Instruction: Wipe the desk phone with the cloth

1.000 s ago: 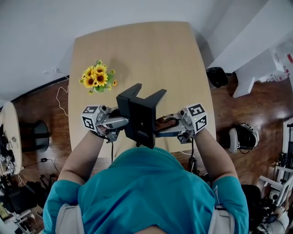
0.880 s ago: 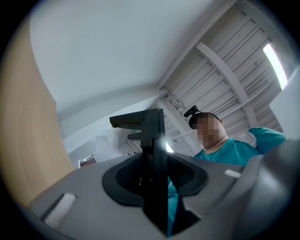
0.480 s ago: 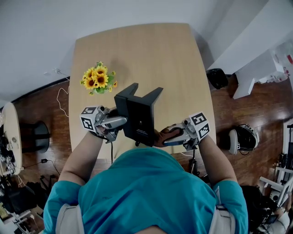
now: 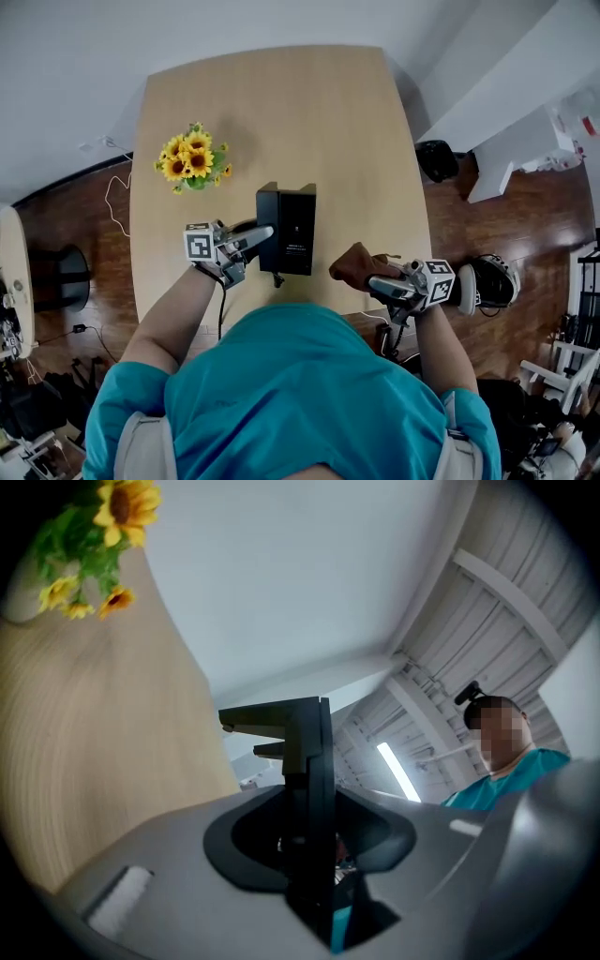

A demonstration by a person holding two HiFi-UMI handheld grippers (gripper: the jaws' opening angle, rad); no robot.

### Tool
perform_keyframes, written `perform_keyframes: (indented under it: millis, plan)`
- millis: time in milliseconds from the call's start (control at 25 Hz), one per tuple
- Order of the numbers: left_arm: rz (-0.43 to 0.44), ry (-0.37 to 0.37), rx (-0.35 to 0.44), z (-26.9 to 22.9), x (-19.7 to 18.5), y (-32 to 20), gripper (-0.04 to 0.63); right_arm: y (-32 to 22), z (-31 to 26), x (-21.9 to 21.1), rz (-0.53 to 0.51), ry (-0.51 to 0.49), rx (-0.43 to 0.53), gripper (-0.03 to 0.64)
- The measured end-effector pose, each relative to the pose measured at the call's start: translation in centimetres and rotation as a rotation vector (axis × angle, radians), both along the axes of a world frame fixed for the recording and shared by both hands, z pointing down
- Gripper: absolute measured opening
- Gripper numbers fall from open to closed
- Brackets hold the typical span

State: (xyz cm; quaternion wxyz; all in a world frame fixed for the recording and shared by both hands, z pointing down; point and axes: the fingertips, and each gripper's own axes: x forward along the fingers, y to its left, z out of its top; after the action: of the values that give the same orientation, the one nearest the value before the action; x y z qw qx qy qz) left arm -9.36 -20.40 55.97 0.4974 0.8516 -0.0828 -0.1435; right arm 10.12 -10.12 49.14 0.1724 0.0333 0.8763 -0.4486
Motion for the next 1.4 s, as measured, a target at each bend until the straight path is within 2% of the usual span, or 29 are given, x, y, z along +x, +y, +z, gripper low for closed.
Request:
perform_keyframes:
  millis: [240,360,480,840,960,1040,1120,1200,1320,1400]
  plan:
    - [-0.053,-0.056,-0.086,5.2,1.9,-2.6,0.164,1.8,-0.1,2.1,0.039,0.041,-0.023,0.059]
    - [-0.07,-0.111,-0.119,7.6,2.8,-4.0,0.164,2.2,-0.1,3.4,0.067,0.06,-0.032,0.06]
    - [-0.075,-0.189,-0.082,9.6,3.3,-5.4,0.164,2.4,-0.2,4.5,0.086,0.078,-0.033,0.06]
    - [-0.129,-0.318,-0.114,13.5,1.7,-6.2,0.164,2.6,-0.1,6.6,0.116,0.08,-0.031,0.06]
    - [-0.147,-0.372,-0.089,13.6,1.6,-6.3,0.172,2.3,-0.1,7.0,0.11,0.071,-0.024,0.06]
    - [-0.169,-0.442,-0.095,13.9,1.1,-6.5,0.21,2.1,-0.1,7.3,0.106,0.065,-0.021,0.06]
    - [-0.218,-0.511,-0.153,14.6,-0.2,-6.7,0.3,1.8,0.0,7.6,0.096,0.055,-0.018,0.06]
    - [-0.263,-0.567,-0.206,15.2,-1.6,-6.3,0.35,1.4,-0.1,7.9,0.079,0.044,-0.011,0.059]
    - [-0.277,-0.626,-0.23,15.6,-2.7,-4.3,0.348,0.7,-0.1,8.2,0.05,0.034,0.003,0.06]
    - [-0.285,-0.638,-0.242,15.5,-2.8,-2.8,0.347,0.2,-0.1,8.6,0.029,0.027,0.011,0.06]
